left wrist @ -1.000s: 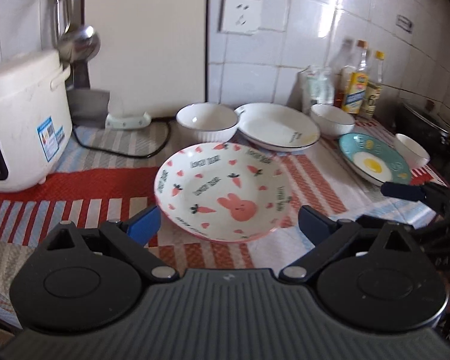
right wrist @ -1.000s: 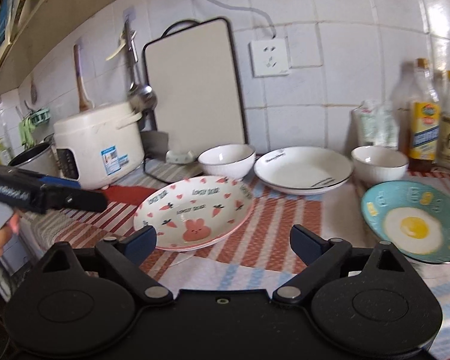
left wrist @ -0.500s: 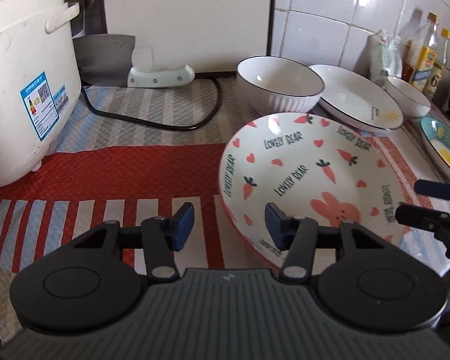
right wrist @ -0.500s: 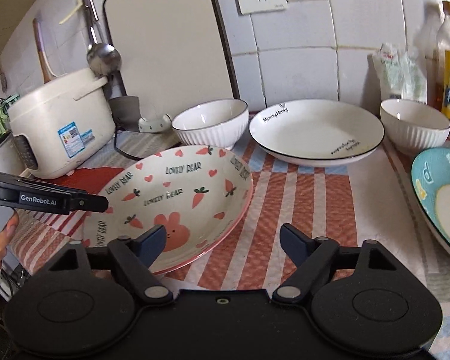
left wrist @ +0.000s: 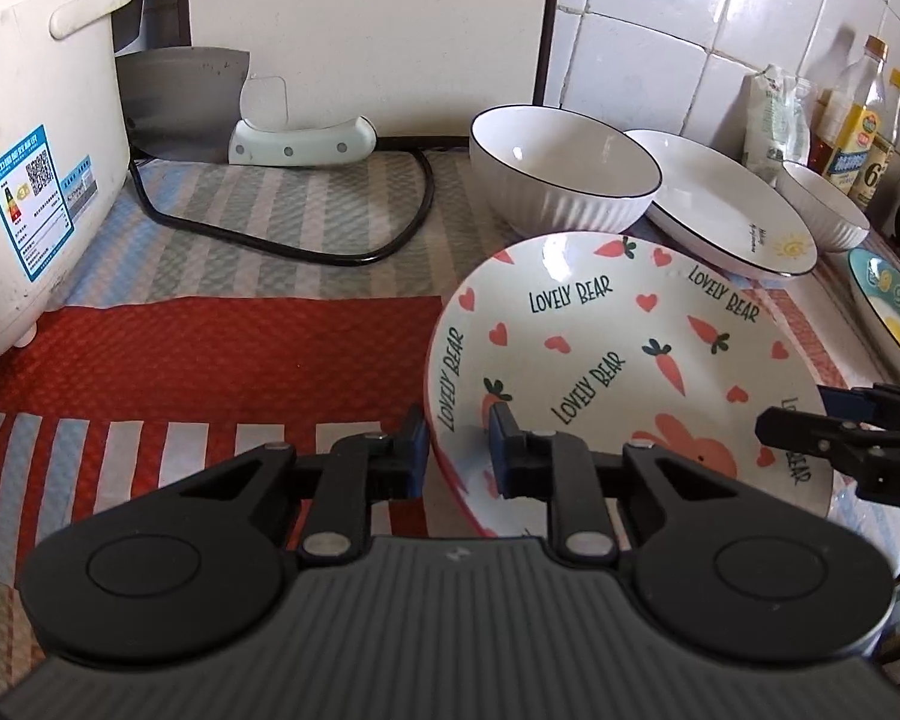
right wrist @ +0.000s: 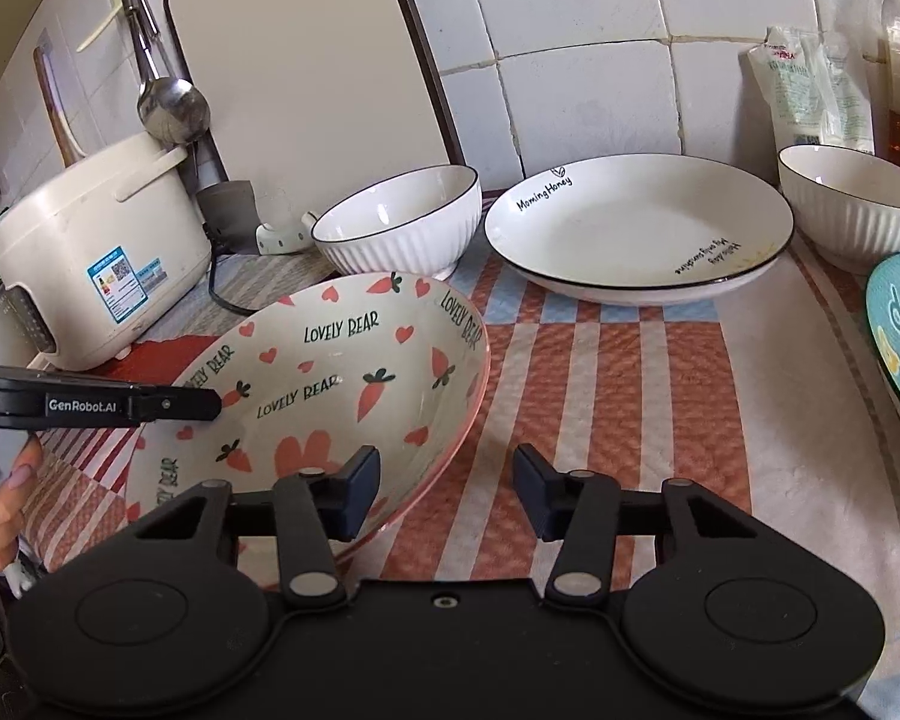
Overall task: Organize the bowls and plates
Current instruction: 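Lift the pink plate with the left gripper, set it down, open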
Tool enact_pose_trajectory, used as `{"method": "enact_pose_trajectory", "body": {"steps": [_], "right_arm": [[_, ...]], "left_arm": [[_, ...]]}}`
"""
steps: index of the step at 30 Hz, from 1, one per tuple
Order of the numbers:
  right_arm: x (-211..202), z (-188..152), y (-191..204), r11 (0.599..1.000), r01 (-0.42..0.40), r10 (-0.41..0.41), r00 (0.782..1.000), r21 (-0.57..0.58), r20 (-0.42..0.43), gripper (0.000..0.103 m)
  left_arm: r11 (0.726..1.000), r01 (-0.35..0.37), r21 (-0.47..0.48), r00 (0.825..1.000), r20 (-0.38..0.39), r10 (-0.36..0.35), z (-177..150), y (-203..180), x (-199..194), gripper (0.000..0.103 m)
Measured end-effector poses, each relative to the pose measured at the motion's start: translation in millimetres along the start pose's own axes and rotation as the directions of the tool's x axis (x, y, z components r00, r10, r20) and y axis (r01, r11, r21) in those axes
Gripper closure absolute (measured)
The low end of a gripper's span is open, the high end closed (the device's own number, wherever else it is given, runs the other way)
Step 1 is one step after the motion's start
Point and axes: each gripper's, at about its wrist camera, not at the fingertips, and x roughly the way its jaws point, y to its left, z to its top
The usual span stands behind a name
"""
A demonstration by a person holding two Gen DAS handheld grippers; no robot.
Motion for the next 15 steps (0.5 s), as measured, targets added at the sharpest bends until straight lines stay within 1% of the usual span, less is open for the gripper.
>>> {"method": "enact_pose_trajectory", "body": {"steps": [2,3,4,5,6,9,12,15], "right_arm": [[5.1,2.5,-2.0,1.0,-0.002,0.002,1.0,0.019,0.013,0.048],[6.8,3.5,-2.2,1.0,-0.001,0.001,1.0,0.026,0.02,0.051],[8.3,4.4,-1.4,1.0,0.001,-0.002,1.0,0.026,0.022,0.068],[10.0,4.9,0.0,1.0,0.001,-0.002,1.0,0.019,0.017,0.081],[10.5,4.8,0.1,0.999,-0.013,0.012,1.0,0.03,0.02,0.081],[9.5,4.5,2.0,0.999,0.001,-0.001,1.0,0.037,0.024,0.082],[7.0,5.5,1.6,0.998,0.005,-0.006,1.0,0.061,0.017,0.084],[1.2,4.3,-1.5,0.996,0.008,-0.01,1.0,0.089,0.022,0.084]], "left_arm": [[1.0,0.0,-0.004,1.0,0.005,0.0,-0.3,0.1,0.9,0.083],[1.0,-0.004,0.02,1.0,0.014,0.004,-2.0,-1.9,0.5,0.083],[0.998,-0.017,0.068,0.999,0.028,0.015,-3.8,-5.9,-0.2,0.082],[0.995,-0.028,0.091,0.999,0.041,0.024,-5.9,-8.5,-0.9,0.082],[0.996,-0.032,0.08,0.998,0.049,0.028,-7.3,-8.6,-1.3,0.082],[0.998,-0.038,0.051,0.998,0.05,0.035,-6.1,-8.5,-1.3,0.082],[0.997,-0.048,0.054,0.997,0.062,0.045,-7.8,-9.9,-1.8,0.082],[1.0,-0.014,0.022,0.999,0.048,0.013,-8.6,-8.1,-4.2,0.082]]}}
